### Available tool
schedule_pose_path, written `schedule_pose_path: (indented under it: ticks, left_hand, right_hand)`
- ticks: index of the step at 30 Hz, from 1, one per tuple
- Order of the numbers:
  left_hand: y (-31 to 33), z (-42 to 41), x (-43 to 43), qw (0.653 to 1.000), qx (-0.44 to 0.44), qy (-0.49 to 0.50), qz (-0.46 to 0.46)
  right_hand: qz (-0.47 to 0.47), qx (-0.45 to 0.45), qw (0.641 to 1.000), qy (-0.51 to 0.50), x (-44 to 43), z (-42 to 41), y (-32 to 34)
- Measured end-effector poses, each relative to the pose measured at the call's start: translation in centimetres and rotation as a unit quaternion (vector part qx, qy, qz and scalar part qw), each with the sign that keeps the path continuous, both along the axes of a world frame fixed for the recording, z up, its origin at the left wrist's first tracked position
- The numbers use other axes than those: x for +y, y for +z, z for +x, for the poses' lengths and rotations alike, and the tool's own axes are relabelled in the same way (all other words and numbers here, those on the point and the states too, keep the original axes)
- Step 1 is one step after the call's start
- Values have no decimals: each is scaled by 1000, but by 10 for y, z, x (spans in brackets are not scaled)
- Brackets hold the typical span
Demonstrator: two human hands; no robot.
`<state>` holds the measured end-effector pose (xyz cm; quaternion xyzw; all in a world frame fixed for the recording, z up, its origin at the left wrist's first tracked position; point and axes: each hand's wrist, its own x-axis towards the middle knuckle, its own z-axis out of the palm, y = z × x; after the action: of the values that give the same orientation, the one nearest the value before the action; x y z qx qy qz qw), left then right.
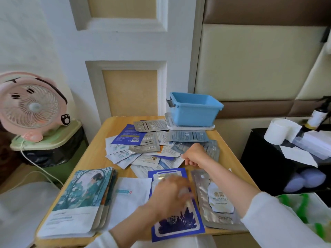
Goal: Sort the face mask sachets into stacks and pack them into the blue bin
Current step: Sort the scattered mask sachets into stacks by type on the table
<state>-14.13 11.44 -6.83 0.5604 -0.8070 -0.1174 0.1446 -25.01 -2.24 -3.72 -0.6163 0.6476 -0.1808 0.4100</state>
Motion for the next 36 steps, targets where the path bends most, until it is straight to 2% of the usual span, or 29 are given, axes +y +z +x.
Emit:
schedule_pose_path:
  ticks: [2,4,7,10,17,26,31,34,36]
  left_hand:
    - [10,10,-20,990,31,126,-63]
    - [15,22,-43,978,-7,198,-62]
    - [16,26,-65,978,-70,194,-30]
    - [17,16,-79,971,-136,185,-71]
    - [17,6,-100,973,-123,178,-85]
    - [20,23,-103,976,-33,193,-96]
    - [45,20,-110,965,48,215,-144]
    - [75,26,-116,938,175,234,-186]
    - [102,33,-118,905,292,235,-203]
  right_hand:
    - [-21,13,1000,-7,2,0,-3]
    - [-32,-2,999,-23,2,1,-6]
    - [-39,-52,996,-56,-3,4,-9]
    - [-48,-78,993,-77,-5,6,-12]
    - [-58,-104,991,-63,-8,-1,-19]
    - [-64,-173,980,-75,-11,4,-22]
    - [-83,-98,991,-31,-11,-1,-16]
    - [-133,-96,985,-45,-16,-2,-12]
    - [-162,-169,970,-62,-15,-1,-3]
